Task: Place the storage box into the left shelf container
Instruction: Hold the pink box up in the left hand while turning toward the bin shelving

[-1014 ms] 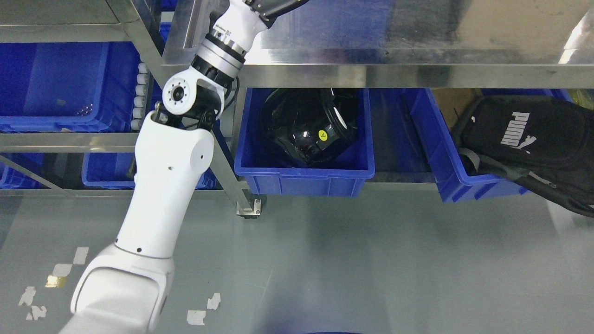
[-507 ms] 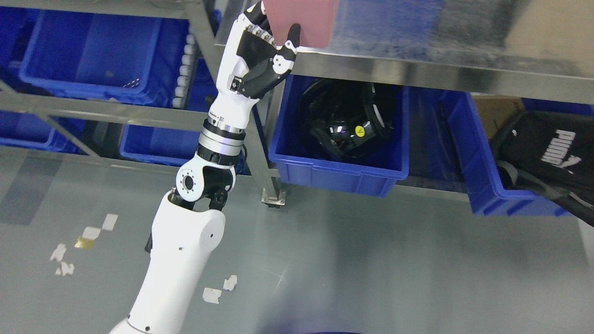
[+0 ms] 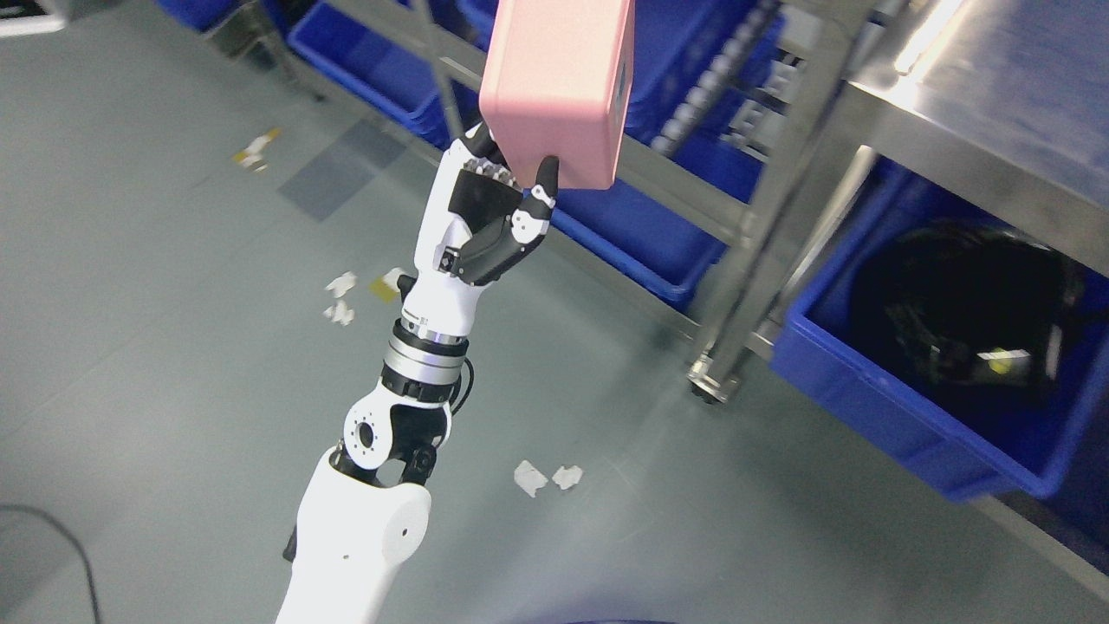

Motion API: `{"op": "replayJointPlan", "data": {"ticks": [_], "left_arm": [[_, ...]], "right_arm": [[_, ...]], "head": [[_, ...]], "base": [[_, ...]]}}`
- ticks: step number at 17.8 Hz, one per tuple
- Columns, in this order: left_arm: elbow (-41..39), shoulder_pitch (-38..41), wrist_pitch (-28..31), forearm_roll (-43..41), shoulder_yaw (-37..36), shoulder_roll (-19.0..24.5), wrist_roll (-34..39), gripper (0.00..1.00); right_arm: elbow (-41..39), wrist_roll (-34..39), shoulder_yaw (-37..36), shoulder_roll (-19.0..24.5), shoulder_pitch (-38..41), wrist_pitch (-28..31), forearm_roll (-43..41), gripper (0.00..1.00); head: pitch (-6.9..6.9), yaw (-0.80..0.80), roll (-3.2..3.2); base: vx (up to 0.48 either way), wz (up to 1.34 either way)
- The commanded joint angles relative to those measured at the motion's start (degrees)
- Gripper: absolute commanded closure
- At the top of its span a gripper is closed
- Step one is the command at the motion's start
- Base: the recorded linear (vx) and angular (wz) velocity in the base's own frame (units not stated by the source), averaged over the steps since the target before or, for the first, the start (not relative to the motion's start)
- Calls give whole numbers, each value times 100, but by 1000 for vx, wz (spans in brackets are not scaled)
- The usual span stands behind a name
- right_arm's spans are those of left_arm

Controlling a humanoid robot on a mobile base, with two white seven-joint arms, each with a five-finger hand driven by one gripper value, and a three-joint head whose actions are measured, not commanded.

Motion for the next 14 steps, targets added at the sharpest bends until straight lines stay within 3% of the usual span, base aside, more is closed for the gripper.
{"op": "replayJointPlan", "data": {"ticks": [1,5,14], "left_arm": [[-261,1078,-125,-7,374,99,22,98],[-174,1563,-125,2,638,99,31,98],[-121,1810,-195,2,1236,99,-39,98]], "right_arm": [[-100,4,0,-100,-26,11,-123,0],[-100,-4,0,-100,-26,11,-123,0],[-100,4,0,-100,-26,11,-123,0]], "head": [[0,0,0],[1,0,0],[1,0,0]], "base": [[86,1314],[138,1209],[268,959]]}}
